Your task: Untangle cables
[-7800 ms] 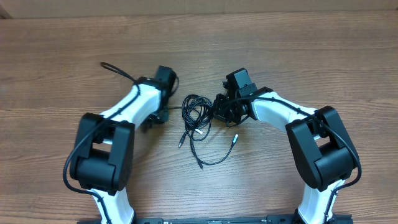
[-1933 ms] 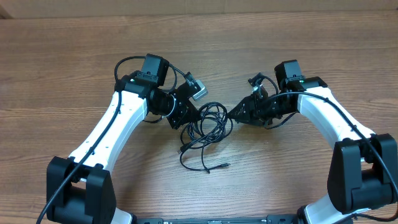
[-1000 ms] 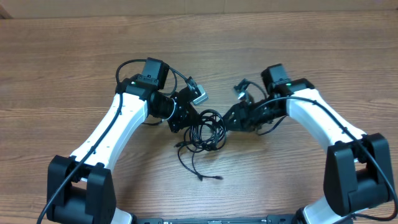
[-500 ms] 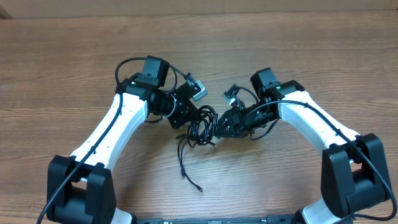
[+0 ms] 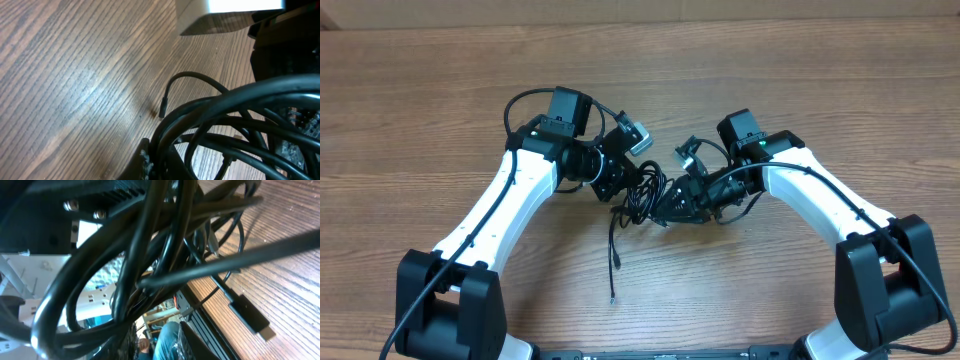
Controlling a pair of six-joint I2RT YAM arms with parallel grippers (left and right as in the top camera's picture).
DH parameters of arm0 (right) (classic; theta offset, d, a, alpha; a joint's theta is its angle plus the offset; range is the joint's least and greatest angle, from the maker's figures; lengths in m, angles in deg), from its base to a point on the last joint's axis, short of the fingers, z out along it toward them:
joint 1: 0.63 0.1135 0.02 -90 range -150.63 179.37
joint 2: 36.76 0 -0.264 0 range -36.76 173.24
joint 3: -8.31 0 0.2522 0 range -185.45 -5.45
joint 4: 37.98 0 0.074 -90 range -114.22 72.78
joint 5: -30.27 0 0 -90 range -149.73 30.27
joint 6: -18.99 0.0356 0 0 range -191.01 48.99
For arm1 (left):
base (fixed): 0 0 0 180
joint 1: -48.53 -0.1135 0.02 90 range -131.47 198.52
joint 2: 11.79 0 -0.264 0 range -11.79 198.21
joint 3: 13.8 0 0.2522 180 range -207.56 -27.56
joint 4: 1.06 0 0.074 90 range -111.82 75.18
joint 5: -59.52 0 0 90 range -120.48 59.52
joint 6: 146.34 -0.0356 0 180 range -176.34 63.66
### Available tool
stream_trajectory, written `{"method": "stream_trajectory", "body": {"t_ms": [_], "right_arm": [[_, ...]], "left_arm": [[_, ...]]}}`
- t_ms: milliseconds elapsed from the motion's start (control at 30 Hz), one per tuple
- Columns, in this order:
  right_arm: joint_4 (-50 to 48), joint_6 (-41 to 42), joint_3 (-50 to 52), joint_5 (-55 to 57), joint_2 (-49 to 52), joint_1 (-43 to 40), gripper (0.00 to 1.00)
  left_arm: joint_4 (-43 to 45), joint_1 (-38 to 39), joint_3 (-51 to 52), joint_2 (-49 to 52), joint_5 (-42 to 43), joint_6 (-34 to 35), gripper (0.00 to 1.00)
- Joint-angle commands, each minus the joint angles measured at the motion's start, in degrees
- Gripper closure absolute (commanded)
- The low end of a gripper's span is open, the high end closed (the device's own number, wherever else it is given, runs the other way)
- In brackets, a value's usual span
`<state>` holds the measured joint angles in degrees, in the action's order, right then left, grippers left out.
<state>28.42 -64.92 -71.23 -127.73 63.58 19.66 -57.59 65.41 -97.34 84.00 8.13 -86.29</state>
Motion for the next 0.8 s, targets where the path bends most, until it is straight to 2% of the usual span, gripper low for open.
{"method": "stream_trajectory", "body": {"t_ms": [0, 433, 767], "right_arm": [[-2.7, 7.6, -0.2, 0.4, -1.4, 0.4, 0.74], [-13.4, 22.5, -0.2, 2.0, -1.4, 2.0, 0.74], [-15.1, 25.6, -0.2, 9.5, -1.4, 7.3, 0.73]], "left_arm": [[0.3, 0.4, 0.3, -0.5, 3.7, 0.9, 0.96], [1.0, 0.4, 0.3, -0.4, 4.5, 2.3, 0.96], [1.4, 0.4, 0.3, -0.4, 2.1, 3.8, 0.96]]}}
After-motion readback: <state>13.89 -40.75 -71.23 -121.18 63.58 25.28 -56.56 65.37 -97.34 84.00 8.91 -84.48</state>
